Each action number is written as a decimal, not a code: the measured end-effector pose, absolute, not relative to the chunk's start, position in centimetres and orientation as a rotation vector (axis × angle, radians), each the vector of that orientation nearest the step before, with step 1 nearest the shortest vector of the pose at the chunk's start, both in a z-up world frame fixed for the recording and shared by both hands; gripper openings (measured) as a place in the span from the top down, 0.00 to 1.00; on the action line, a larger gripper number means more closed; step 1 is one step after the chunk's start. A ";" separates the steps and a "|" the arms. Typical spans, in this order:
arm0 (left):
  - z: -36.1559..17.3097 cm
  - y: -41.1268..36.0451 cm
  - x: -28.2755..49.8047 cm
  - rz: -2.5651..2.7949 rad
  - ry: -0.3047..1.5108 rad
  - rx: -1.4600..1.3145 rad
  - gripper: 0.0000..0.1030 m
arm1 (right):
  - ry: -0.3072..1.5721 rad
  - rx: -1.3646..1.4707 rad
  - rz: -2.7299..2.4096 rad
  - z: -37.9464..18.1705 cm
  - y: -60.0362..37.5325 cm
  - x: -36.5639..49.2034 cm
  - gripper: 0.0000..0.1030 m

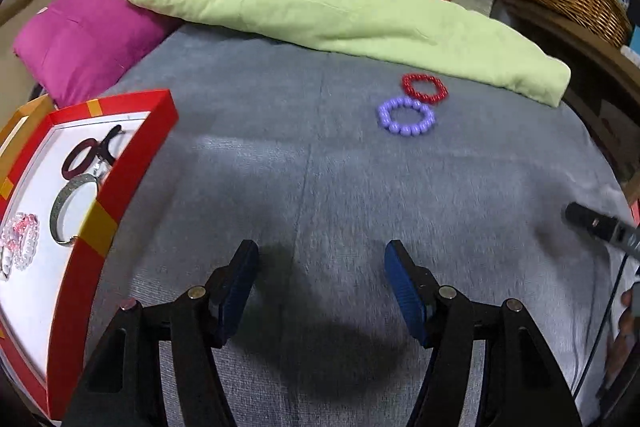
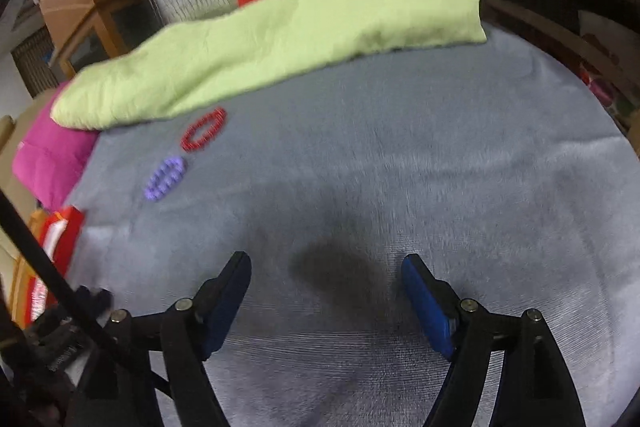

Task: Organize jewelry
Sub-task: 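Move both open tools back over the red and purple bead bracelets, then grasp the red bead bracelet with the right tool while the left tool grasps the purple bead bracelet, then lift the purple bracelet with the left tool while the right tool lifts the red bracelet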

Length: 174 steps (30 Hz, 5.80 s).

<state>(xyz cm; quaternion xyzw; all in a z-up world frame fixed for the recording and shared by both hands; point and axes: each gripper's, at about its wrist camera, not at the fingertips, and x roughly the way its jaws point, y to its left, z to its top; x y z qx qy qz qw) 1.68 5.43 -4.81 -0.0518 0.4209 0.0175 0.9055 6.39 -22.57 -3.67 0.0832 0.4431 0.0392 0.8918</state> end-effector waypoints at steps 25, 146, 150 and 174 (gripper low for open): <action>-5.2 6.1 1.6 0.069 0.916 -0.094 0.29 | 0.895 0.050 0.033 -4.9 -21.1 6.2 0.01; -0.6 2.8 8.1 -0.042 0.752 -0.113 0.91 | 0.942 0.325 0.425 0.2 -21.1 8.2 0.90; -0.7 2.6 8.0 -0.039 0.745 -0.103 0.91 | 0.936 0.326 0.430 0.4 -21.2 8.1 0.90; 0.2 3.1 7.6 -0.025 0.704 -0.128 0.91 | 0.925 0.308 0.460 0.4 -20.7 8.0 0.90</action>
